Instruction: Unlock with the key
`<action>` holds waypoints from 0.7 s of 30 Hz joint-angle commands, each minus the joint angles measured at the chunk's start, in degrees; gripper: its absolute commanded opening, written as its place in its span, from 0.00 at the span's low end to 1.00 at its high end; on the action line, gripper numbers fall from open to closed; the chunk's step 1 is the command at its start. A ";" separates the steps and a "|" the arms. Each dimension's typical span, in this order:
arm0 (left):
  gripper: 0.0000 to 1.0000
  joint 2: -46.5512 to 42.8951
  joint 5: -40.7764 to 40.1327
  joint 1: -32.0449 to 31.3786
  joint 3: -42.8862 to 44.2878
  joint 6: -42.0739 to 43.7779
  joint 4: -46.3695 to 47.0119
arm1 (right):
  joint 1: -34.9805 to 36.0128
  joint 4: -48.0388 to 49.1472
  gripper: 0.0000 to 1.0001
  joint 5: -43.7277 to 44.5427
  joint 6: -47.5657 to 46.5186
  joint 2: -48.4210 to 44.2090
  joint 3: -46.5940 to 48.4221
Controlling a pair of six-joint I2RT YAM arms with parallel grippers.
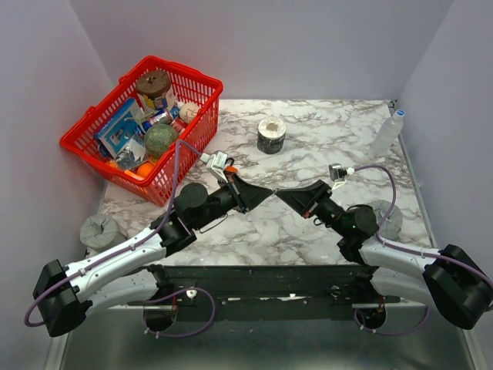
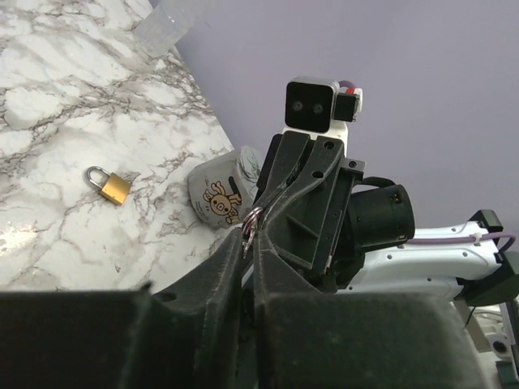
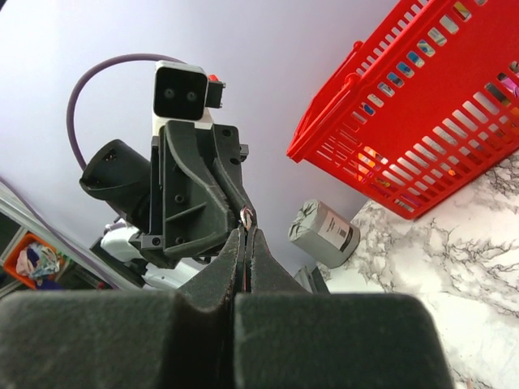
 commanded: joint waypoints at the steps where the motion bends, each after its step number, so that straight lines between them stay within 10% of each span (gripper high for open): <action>1: 0.06 0.12 -1.22 0.33 -0.82 0.11 1.84 | -0.26 3.17 0.01 -0.97 -0.66 0.60 -0.08; 7: 0.00 -0.49 -1.58 1.90 -0.83 2.48 -1.83 | -0.35 2.64 0.02 -0.45 0.30 0.60 -0.78; 15: 0.00 -1.55 11.39 9.73 1.80 13.89 -14.58 | -5.62 -4.45 0.66 -7.47 0.22 -3.87 -0.87; 21: 0.00 0.64 24.68 11.31 7.43 28.13 -25.75 | -7.56 -29.45 0.68 -17.40 -13.56 -9.94 8.68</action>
